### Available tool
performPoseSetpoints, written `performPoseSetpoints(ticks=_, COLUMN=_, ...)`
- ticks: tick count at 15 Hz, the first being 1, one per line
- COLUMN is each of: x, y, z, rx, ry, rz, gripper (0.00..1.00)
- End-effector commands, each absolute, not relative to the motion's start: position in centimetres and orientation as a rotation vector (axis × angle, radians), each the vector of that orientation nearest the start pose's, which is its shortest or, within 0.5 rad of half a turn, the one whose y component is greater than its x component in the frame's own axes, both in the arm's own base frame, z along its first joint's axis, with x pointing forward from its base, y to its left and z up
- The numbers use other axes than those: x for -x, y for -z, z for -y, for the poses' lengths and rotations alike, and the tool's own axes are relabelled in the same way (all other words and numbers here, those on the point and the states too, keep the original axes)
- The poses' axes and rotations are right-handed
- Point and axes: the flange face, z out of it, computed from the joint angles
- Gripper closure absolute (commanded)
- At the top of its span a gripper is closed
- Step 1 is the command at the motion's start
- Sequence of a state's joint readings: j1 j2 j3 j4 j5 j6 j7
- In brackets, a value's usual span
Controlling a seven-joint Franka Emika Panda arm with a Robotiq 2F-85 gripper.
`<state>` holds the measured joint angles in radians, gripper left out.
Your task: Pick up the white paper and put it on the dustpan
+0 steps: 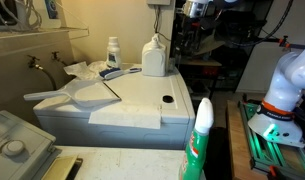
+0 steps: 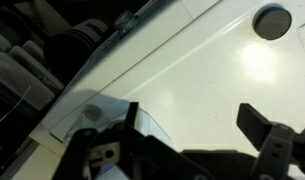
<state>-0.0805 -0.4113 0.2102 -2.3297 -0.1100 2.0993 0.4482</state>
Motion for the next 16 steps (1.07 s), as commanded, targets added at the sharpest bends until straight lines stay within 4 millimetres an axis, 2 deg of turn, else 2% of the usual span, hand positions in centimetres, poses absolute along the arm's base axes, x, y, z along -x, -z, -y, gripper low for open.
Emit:
performPoseSetpoints(ticks=1, x=-44.9, y=-50.8, z=-6.7, rx=3.209, ry=0.353, rz=-0.417, gripper=0.00)
performPoseSetpoints(ticks=5, x=-47.0, y=-51.0, z=-12.8, rx=3.142, ry=0.356, rz=-0.063, gripper=0.00)
performPoseSetpoints(ticks=7, x=-48.3, y=-50.9, z=-16.9, rx=3.103, ry=0.332, rz=0.102, gripper=0.00)
performPoseSetpoints(ticks=8, x=-49.3, y=-50.7, z=-19.1, rx=3.094, ry=0.305, rz=0.189, gripper=0.00)
performPoseSetpoints(ticks=12, x=-52.0, y=-49.9, z=-24.7, rx=3.092, ry=0.155, rz=0.487, gripper=0.00)
performPoseSetpoints(ticks=14, x=-52.7, y=-50.1, z=-26.2, rx=3.063, ry=0.053, rz=0.618, gripper=0.00)
performPoseSetpoints(ticks=15, x=-51.3, y=-49.9, z=-25.2, rx=3.084, ry=0.145, rz=0.509, gripper=0.00)
performPoseSetpoints(ticks=16, x=-51.9, y=-49.9, z=-25.9, rx=3.076, ry=0.109, rz=0.554, gripper=0.00)
